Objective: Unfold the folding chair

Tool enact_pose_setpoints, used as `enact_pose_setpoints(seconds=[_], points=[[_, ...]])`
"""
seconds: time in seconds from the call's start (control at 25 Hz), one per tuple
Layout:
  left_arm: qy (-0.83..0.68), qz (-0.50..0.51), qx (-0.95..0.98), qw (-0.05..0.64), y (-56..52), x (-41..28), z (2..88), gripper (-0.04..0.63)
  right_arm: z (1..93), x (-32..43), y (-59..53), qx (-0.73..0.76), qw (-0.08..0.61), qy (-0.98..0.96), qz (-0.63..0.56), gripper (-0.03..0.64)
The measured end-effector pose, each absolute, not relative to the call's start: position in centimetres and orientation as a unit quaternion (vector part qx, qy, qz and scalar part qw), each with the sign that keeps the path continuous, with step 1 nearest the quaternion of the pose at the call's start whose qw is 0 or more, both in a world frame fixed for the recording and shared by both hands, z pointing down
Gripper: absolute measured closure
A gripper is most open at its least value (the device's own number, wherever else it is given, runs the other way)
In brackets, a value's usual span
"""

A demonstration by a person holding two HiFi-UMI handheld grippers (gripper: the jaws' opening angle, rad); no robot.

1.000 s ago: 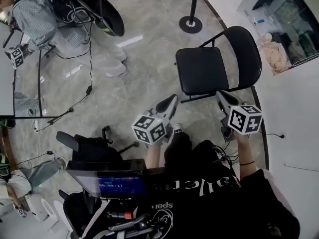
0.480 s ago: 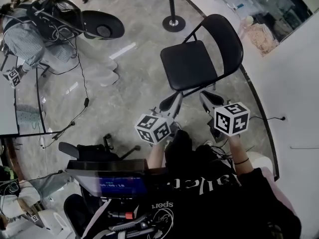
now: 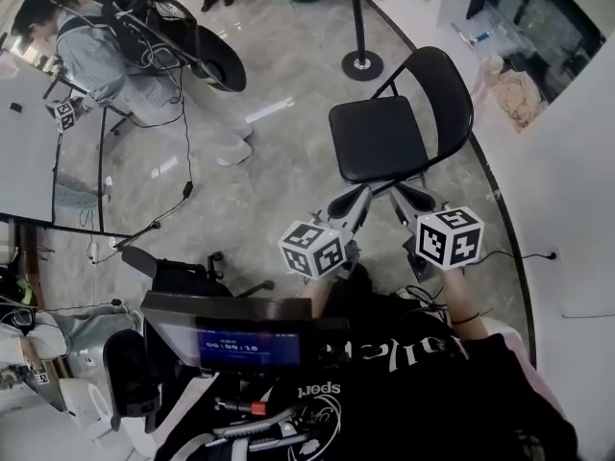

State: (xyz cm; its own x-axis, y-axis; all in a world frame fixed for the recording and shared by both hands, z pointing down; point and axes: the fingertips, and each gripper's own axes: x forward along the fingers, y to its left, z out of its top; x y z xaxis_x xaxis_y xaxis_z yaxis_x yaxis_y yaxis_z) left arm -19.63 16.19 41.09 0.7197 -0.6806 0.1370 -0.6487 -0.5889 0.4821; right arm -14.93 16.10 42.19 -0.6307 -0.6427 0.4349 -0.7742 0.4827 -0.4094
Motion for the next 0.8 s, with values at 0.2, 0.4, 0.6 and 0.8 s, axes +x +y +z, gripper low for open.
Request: enact_pose_setpoints(seconds=[0.2, 0.4, 0.6, 0.8], points=[[-0.388, -0.038, 0.887, 0.246, 17.6, -18.7, 40.3, 0.591, 41.5, -14.0, 17.2, 0.404, 0.106, -0.863, 0.285, 0.578], [-0.394, -0.029, 0.886, 0.243, 19.0, -17.6, 40.7, 0.591, 41.5, -13.3, 18.1, 0.397, 0.100, -0.865, 0.289, 0.577], [-0.397, -0.024, 0.885, 0.244, 19.2, -17.7, 41.0, 0.591, 41.8, -13.4, 18.2, 0.394, 0.101, -0.866, 0.290, 0.577], [-0.399, -0.019, 0.885, 0.240, 19.0, -17.3, 40.6, 0.591, 41.4, -12.8, 17.6, 0.398, 0.093, -0.864, 0.293, 0.578]])
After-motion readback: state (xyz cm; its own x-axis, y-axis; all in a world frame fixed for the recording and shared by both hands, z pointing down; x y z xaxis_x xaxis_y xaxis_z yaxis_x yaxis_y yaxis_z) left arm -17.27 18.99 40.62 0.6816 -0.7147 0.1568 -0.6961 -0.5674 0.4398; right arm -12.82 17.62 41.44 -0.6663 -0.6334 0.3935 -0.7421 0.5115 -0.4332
